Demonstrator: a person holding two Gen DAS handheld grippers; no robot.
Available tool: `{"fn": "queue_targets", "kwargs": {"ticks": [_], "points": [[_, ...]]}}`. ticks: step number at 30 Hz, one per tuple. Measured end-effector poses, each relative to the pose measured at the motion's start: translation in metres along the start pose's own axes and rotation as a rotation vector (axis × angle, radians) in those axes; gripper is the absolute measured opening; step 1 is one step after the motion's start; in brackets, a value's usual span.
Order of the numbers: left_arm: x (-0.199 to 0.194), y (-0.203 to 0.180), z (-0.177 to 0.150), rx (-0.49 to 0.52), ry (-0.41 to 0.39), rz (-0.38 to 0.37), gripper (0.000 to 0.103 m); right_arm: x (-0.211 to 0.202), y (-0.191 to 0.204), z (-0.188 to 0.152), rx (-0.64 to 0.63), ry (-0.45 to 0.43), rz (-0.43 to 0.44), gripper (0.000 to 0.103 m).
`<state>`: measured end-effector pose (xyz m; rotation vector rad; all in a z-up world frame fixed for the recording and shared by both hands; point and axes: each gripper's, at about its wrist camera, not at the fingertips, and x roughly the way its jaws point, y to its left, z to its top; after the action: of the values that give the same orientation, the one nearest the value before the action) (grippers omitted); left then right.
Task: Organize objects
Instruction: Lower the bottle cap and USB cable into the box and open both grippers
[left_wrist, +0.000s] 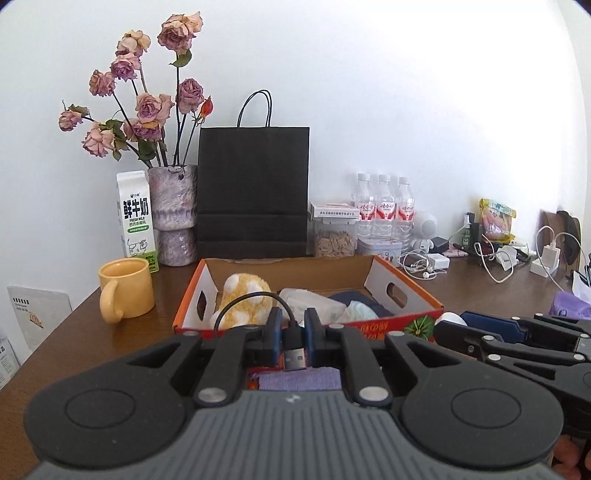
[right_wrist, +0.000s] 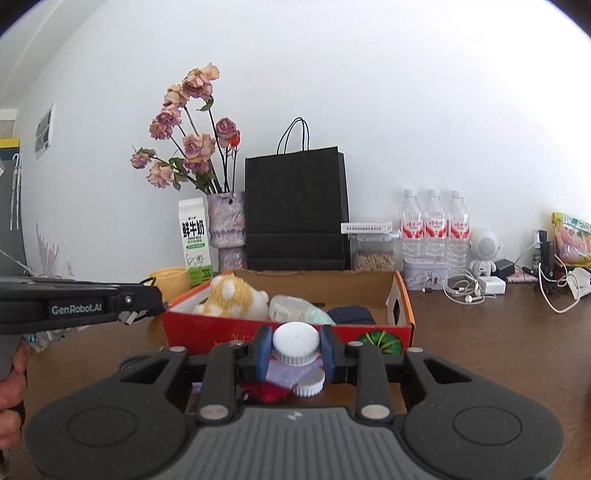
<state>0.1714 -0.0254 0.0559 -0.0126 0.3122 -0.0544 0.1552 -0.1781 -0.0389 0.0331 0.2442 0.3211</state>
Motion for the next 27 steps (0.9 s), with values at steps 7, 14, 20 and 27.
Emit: {"fn": "queue_targets", "kwargs": {"ticks": [7,14,20,27], "points": [[0.052,-0.009,0.026,-0.023,-0.012,-0.009,0.013,0.060,-0.007,0.032,-0.009,-0.044,-0.036,0.027],[0.106,-0.008,0.032,-0.061,-0.007,0.044,0.013,0.124,-0.028,0.034,0.060,-0.015,-0.066,0.027],[0.140,-0.015,0.029,-0.059,-0.025,0.084,0.014,0.154,-0.039,0.021,0.052,0.027,-0.046,0.027],[0.152,-0.002,0.017,-0.115,-0.017,0.126,0.103,0.163,-0.045,0.012,0.069,0.085,-0.079,0.087]]}}
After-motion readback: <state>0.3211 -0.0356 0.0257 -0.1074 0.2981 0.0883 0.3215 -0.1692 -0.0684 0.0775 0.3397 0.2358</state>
